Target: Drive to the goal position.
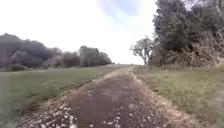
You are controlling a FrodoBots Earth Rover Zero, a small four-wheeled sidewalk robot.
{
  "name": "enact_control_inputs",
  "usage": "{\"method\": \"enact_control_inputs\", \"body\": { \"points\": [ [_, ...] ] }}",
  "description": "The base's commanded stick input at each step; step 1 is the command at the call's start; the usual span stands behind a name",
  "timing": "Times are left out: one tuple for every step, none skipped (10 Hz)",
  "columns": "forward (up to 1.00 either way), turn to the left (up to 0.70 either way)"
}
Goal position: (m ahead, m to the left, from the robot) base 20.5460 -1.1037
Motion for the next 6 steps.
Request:
{"method": "enact_control_inputs", "body": {
  "points": [
    [0.85, -0.34],
    [0.85, -0.33],
    [0.85, -0.10],
    [0.85, 0.00],
    [0.85, 0.00],
    [0.85, 0.00]
  ]
}}
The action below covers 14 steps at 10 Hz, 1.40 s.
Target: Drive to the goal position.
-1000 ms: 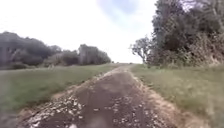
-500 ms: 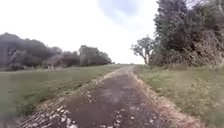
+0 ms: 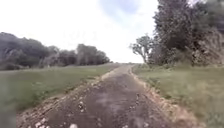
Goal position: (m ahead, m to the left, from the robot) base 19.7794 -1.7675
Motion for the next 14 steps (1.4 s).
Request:
{"method": "enact_control_inputs", "body": {
  "points": [
    [0.85, 0.00],
    [0.85, 0.00],
    [0.85, 0.00],
    [0.85, 0.00],
    [0.85, 0.00],
    [0.85, 0.00],
    [0.85, 0.00],
    [0.85, 0.00],
    [0.85, 0.00],
    [0.85, 0.00],
    [0.85, 0.00],
    [0.85, 0.00],
    [0.85, 0.00],
    [0.85, 0.00]
  ]
}}
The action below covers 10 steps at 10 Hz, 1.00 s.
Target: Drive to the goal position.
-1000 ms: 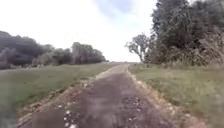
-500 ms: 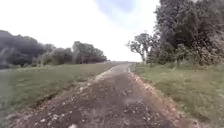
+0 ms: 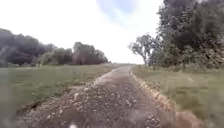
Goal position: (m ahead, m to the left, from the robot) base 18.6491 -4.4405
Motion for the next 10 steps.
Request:
{"method": "enact_control_inputs", "body": {
  "points": [
    [0.85, 0.00],
    [0.85, 0.00],
    [0.85, 0.00],
    [0.85, 0.00],
    [0.85, 0.00],
    [0.85, 0.00],
    [0.85, 0.00],
    [0.85, 0.00],
    [0.85, 0.00],
    [0.85, 0.00]
  ]
}}
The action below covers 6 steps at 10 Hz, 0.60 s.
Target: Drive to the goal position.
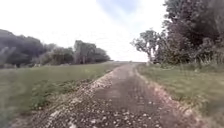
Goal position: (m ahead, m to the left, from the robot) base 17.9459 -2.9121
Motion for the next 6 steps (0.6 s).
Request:
{"method": "enact_control_inputs", "body": {
  "points": [
    [0.85, 0.00],
    [0.85, -0.31],
    [0.85, -0.33],
    [0.85, -0.34],
    [0.85, -0.34],
    [0.85, -0.34]
  ]
}}
